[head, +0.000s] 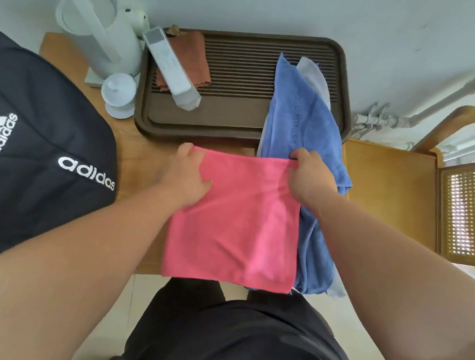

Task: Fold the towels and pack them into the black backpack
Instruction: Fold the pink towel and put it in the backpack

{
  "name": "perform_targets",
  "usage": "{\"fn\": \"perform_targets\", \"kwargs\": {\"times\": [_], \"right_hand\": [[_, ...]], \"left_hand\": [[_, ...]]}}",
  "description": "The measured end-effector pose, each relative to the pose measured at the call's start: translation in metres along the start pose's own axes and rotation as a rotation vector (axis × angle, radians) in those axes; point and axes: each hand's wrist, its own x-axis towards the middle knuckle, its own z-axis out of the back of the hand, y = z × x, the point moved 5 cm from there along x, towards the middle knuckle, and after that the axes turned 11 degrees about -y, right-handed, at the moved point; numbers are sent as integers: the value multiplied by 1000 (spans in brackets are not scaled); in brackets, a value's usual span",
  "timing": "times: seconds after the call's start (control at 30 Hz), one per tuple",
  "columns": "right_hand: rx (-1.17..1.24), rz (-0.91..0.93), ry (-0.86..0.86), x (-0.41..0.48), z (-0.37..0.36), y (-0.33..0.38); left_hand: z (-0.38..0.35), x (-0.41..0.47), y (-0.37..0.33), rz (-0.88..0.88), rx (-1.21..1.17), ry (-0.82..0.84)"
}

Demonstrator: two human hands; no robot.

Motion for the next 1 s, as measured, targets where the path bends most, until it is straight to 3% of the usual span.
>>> {"fn": "perform_targets", "kwargs": {"times": [0.1, 0.3, 0.57, 0.73, 1.0], "right_hand": [[-261, 58, 13, 5, -3, 10], [-381, 90, -52, 8, -3, 26], [-335, 177, -174, -25, 12, 29], [-223, 322, -60, -47, 21, 27], [-22, 258, -86, -53, 60, 12]], "left_hand": [[1, 17, -6, -128, 54, 42], [-2, 28, -9, -199, 242, 22], [-11, 34, -3, -150, 230, 72], [2, 28, 2, -140, 182, 117], [42, -12, -12, -202, 163, -71]]}}
